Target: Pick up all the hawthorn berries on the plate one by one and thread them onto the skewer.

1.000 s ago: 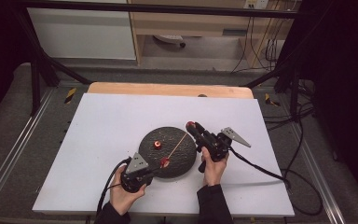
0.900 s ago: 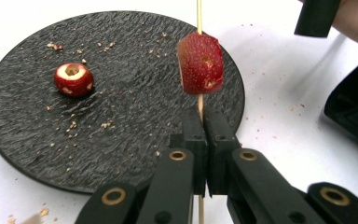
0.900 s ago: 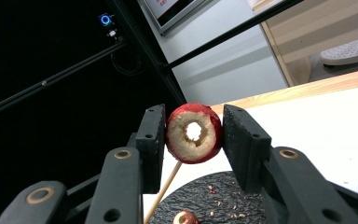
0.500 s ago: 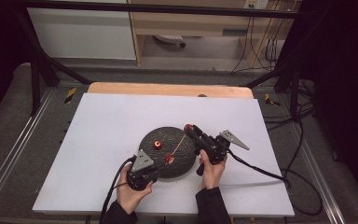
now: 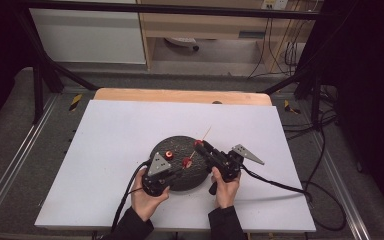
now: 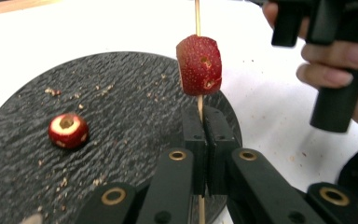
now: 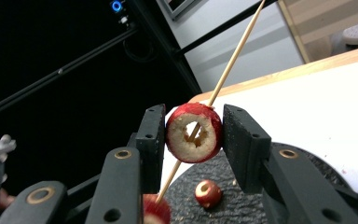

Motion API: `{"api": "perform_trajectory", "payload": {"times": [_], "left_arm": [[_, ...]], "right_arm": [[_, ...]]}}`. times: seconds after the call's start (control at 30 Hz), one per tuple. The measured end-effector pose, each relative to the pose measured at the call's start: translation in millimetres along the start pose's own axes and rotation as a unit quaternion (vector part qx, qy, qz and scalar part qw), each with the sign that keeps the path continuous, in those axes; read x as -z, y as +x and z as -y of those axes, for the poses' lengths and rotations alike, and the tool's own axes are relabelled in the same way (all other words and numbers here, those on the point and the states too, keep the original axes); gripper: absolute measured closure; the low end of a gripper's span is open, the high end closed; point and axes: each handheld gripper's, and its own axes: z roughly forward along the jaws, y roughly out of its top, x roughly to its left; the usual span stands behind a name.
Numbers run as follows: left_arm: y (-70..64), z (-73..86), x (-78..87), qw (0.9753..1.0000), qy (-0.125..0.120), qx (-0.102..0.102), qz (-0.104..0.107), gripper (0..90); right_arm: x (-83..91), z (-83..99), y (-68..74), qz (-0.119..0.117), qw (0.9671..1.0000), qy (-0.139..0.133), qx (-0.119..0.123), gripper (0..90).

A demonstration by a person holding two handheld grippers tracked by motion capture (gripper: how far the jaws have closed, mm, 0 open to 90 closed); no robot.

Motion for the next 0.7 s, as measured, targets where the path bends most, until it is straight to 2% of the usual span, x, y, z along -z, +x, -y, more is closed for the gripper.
{"api": "perform_trajectory", "payload": {"times": [0.23, 0.5, 0.57, 0.7], "left_arm": [[-0.3, -5.7, -5.1, 1.0, 0.0, -0.005, 0.001, 88.3], [2.1, -3.6, -5.8, 0.9999, 0.001, -0.009, 0.008, 88.3], [4.3, -0.9, -4.2, 0.9999, 0.007, -0.009, 0.013, 88.3], [12.5, 7.1, 3.5, 0.9999, 0.01, -0.005, 0.009, 88.3]], "right_arm": [[2.6, 4.3, 1.8, -0.001, 0.9999, 0.01, 0.006, 60.9], [3.6, 5.0, 1.8, -0.002, 0.9996, 0.026, 0.012, 60.2], [4.7, 3.6, 2.3, 0.003, 0.9995, 0.029, 0.014, 56.2], [7.3, -2.8, 1.3, 0.0, 0.9985, 0.048, 0.025, 47.7]]}}
